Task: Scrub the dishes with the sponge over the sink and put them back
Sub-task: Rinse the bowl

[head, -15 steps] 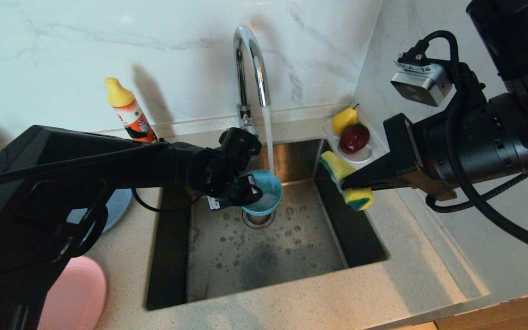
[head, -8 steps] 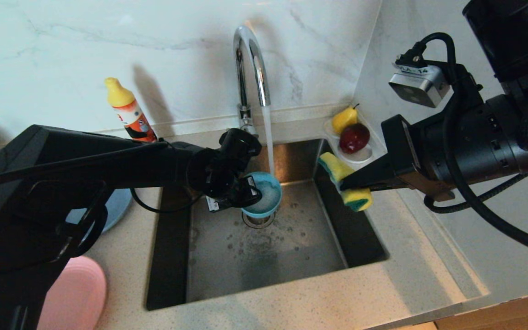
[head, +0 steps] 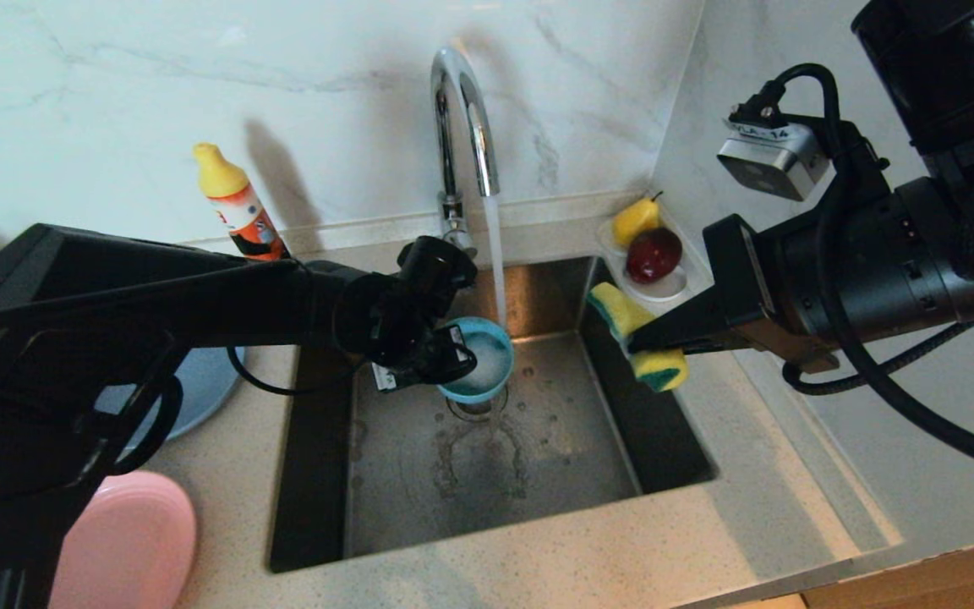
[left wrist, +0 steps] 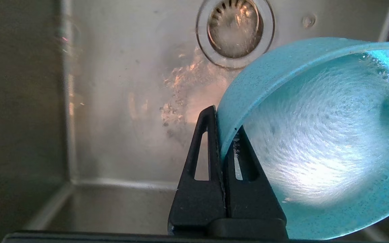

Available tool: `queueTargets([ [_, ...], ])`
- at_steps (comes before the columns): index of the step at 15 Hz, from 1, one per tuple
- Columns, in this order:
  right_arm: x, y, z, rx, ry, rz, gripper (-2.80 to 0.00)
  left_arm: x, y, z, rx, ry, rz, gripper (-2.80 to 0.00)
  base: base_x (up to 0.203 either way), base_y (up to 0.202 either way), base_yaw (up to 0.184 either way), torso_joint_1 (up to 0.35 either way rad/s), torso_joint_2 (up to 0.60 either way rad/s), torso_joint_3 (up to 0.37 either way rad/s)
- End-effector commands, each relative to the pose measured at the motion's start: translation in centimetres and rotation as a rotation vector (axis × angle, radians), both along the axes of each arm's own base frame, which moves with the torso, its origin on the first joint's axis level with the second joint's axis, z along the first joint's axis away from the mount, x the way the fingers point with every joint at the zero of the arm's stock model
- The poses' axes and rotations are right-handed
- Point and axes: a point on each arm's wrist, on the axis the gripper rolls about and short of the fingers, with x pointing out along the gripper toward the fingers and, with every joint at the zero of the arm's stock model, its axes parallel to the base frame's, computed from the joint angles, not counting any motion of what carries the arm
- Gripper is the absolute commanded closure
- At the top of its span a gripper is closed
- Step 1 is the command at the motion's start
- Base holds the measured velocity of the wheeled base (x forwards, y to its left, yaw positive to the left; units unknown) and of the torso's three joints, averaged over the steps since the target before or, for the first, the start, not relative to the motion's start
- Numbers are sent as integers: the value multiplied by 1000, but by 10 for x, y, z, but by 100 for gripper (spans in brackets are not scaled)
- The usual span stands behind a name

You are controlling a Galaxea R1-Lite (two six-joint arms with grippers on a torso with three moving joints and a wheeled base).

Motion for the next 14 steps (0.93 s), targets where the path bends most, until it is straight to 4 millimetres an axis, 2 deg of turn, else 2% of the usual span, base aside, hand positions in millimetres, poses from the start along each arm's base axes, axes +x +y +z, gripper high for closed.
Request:
queueTargets([
  [1, 0, 0, -2, -3, 11, -1, 0, -4, 7, 13, 17, -37, 41, 0, 0, 0, 0, 0, 0, 0],
  [4, 0, 0, 0, 5, 5, 5, 0, -2, 24, 24, 37, -69, 93, 0, 0, 0, 0, 0, 0, 0],
  [7, 3, 1, -1, 0, 7, 2, 0, -8, 44, 52, 42, -136, 139, 0, 0, 0, 0, 0, 0, 0],
  [11, 8, 5, -6, -11, 23, 0, 0, -33, 59, 112, 43, -391, 101, 0, 0, 0, 0, 0, 0, 0],
  [14, 10, 6, -9, -17, 31, -2, 0, -47, 66, 128, 121, -570, 41, 0, 0, 0, 0, 0, 0, 0],
])
